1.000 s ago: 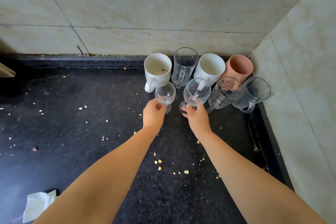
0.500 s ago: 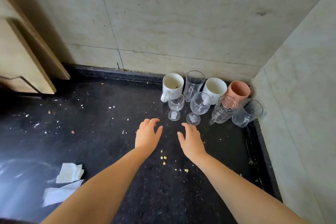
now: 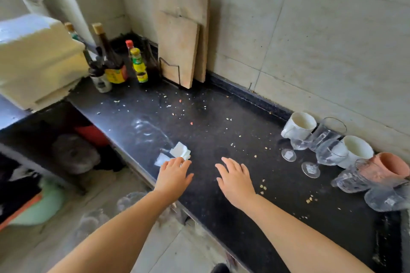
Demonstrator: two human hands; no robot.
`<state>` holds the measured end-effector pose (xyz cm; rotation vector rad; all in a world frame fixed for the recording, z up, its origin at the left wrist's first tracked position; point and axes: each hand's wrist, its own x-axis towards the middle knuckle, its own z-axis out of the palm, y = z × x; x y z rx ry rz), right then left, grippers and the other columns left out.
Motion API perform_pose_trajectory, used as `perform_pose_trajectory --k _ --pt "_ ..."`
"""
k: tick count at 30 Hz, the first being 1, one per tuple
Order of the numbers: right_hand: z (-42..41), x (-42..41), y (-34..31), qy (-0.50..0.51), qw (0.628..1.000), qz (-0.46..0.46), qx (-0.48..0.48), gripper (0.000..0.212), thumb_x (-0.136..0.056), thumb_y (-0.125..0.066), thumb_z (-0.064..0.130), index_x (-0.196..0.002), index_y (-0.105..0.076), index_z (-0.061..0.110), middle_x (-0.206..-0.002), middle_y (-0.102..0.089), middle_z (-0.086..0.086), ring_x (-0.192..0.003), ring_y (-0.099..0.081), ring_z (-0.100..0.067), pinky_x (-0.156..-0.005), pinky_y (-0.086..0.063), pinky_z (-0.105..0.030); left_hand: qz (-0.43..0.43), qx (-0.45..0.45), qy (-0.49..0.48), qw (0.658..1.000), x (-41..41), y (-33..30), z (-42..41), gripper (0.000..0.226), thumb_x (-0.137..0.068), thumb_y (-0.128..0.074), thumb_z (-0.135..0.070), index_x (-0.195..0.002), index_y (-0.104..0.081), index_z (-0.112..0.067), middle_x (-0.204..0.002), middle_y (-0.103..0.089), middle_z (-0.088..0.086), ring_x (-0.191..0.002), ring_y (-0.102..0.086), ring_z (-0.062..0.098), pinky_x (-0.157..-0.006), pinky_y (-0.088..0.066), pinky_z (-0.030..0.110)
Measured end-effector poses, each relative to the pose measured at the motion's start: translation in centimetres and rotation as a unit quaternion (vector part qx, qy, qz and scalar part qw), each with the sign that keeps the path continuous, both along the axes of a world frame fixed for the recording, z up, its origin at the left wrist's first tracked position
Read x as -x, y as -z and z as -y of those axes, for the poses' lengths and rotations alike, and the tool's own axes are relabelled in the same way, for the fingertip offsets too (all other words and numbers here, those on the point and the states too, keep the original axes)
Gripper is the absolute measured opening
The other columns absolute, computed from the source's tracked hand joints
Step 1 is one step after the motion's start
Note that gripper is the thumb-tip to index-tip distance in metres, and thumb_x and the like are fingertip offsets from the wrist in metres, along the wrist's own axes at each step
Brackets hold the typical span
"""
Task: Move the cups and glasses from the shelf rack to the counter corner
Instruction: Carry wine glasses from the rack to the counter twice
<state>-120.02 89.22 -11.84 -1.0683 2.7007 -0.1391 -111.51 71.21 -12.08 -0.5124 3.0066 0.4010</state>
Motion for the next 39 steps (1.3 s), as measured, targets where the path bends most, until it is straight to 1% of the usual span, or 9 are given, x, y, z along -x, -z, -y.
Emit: perform_pose_trajectory --k 6,9,12,14,17,21,23,29,39 --pt "8.5 -7.5 -1.5 -0.099 0.995 -0.025 -0.015 0.044 -0.101 -0.032 0.032 -0.144 -0.034 0.020 -0.158 -0.020 -0.005 -0.146 -0.015 -0.023 -0.118 -0.014 -0.049 -0.016 0.036 -0.074 0.996 -12.0 -1.8 6.7 0.043 -0.094 -0.046 -0.041 -0.133 -0.048 -0.022 -0.131 -0.052 0.001 -0.126 -0.046 0.024 -0.106 -0.033 0.036" --pt "14.1 -14.3 -2.4 -0.149 0.988 -0.032 -0.004 0.042 -0.101 -0.034 0.031 -0.142 -0.036 0.020 -0.157 -0.022 -0.005 -0.145 -0.018 -0.022 -0.117 -0.015 -0.046 -0.035 0.051 -0.125 0.990 -20.5 -2.7 10.5 0.043 -0.093 -0.049 -0.038 -0.131 -0.053 -0.018 -0.128 -0.055 0.004 -0.123 -0.049 0.027 -0.102 -0.034 0.038" --pt "19.0 -20.9 -3.0 -0.205 0.978 -0.037 0.014 0.041 -0.101 -0.034 0.031 -0.140 -0.039 0.019 -0.156 -0.025 -0.005 -0.144 -0.021 -0.022 -0.116 -0.017 -0.048 -0.030 0.063 -0.180 0.981 -28.3 -3.4 13.4 0.043 -0.093 -0.048 -0.037 -0.130 -0.054 -0.016 -0.127 -0.056 0.008 -0.122 -0.050 0.029 -0.101 -0.035 0.039" --pt "22.5 -25.9 -3.3 -0.242 0.970 -0.026 0.025 0.041 -0.100 -0.036 0.032 -0.139 -0.041 0.020 -0.156 -0.026 -0.005 -0.145 -0.021 -0.021 -0.116 -0.017 -0.048 -0.026 0.063 -0.223 0.972 -33.9 -4.1 15.3 0.045 -0.092 -0.044 -0.038 -0.129 -0.054 -0.015 -0.127 -0.056 0.008 -0.123 -0.049 0.029 -0.102 -0.035 0.038" --pt "26.8 -31.9 -3.6 -0.296 0.955 -0.009 0.033 0.042 -0.099 -0.038 0.032 -0.139 -0.041 0.020 -0.156 -0.027 -0.005 -0.145 -0.021 -0.021 -0.117 -0.014 -0.048 -0.026 0.073 -0.272 0.959 -40.3 -4.9 17.5 0.043 -0.092 -0.050 -0.036 -0.129 -0.054 -0.015 -0.127 -0.056 0.009 -0.123 -0.049 0.030 -0.103 -0.035 0.040" --pt "32.5 -40.2 -3.9 -0.380 0.924 0.003 0.043 0.042 -0.099 -0.041 0.030 -0.138 -0.043 0.018 -0.155 -0.028 -0.007 -0.145 -0.023 -0.023 -0.116 -0.014 -0.050 -0.029 0.093 -0.360 0.928 -49.4 -5.5 20.1 0.039 -0.088 -0.057 -0.036 -0.118 -0.061 -0.012 -0.117 -0.061 0.010 -0.113 -0.057 0.032 -0.095 -0.041 0.041" --pt "34.9 -43.6 -4.1 -0.418 0.907 0.007 0.051 0.041 -0.098 -0.043 0.029 -0.137 -0.045 0.015 -0.154 -0.031 -0.010 -0.143 -0.026 -0.025 -0.115 -0.015 -0.052 -0.022 0.091 -0.396 0.913 -52.9 -5.6 21.1 0.041 -0.088 -0.056 -0.037 -0.121 -0.060 -0.013 -0.117 -0.061 0.010 -0.114 -0.056 0.032 -0.096 -0.040 0.040" --pt "42.8 -52.1 -3.3 -0.526 0.850 -0.014 0.011 0.044 -0.100 -0.037 0.035 -0.142 -0.036 0.021 -0.157 -0.025 -0.005 -0.145 -0.021 -0.022 -0.117 -0.014 -0.048 -0.011 0.068 -0.495 0.866 -61.3 -4.9 25.3 0.044 -0.094 -0.044 -0.042 -0.134 -0.048 -0.021 -0.131 -0.052 0.003 -0.126 -0.046 0.023 -0.105 -0.034 0.037" --pt "59.8 -62.7 -3.9 -0.618 0.786 -0.002 0.005 0.045 -0.100 -0.037 0.034 -0.143 -0.035 0.020 -0.155 -0.028 -0.006 -0.144 -0.025 -0.025 -0.118 -0.015 -0.051 0.014 0.052 -0.598 0.800 -71.0 -5.7 38.4 0.042 -0.096 -0.041 -0.041 -0.132 -0.049 -0.021 -0.132 -0.051 0.003 -0.127 -0.045 0.021 -0.108 -0.030 0.035"
